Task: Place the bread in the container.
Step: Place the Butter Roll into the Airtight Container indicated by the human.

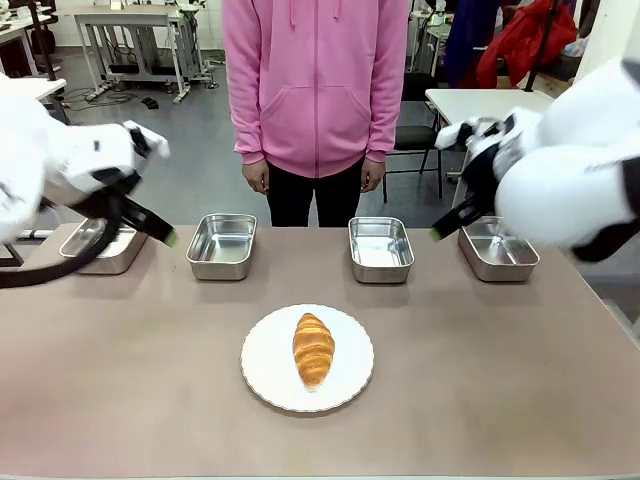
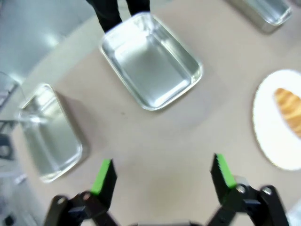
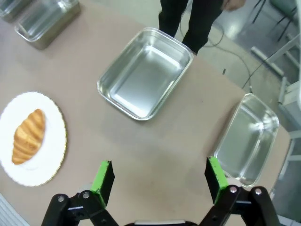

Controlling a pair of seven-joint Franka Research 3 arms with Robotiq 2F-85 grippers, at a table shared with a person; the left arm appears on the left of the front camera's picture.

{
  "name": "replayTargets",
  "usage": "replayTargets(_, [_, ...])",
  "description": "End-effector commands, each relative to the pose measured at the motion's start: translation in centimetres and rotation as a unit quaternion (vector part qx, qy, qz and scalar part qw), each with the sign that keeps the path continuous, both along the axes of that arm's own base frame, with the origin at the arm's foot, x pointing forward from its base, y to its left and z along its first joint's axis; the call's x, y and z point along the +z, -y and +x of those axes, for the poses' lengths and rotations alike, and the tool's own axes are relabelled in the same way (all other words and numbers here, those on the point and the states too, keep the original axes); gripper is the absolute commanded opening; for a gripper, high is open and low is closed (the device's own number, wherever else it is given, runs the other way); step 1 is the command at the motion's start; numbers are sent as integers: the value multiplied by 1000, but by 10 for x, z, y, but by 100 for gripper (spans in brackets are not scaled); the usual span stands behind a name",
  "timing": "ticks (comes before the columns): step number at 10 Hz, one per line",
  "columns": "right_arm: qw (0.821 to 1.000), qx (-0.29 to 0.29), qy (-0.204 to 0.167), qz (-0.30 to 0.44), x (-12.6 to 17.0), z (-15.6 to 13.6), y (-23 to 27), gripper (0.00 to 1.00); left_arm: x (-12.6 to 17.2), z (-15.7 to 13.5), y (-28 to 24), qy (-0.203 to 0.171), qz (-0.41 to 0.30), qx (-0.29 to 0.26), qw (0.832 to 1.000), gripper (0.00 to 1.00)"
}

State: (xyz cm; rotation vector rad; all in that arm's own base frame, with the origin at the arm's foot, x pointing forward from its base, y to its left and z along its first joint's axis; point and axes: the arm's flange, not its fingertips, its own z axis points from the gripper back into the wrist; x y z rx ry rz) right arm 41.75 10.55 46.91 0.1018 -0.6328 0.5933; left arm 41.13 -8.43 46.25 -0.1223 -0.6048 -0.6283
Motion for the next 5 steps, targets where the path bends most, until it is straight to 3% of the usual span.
replayTargets(1, [998,29,-5,51,31,4,72,100,28,8,-50,-24,-2,-46,999,100])
replayTargets(2, [997,12,-3,76,41,6,103,100,39,9,-77,-32,-18,-74,997,100])
replayTargets(3, [993,43,-1,111,51,8,137,100,51,13,-110,-38,-23,-109,993,100])
replayTargets(5, [988,75,-2,133,51,11,174,100,49,21,-159,-34,-44,-168,984,100])
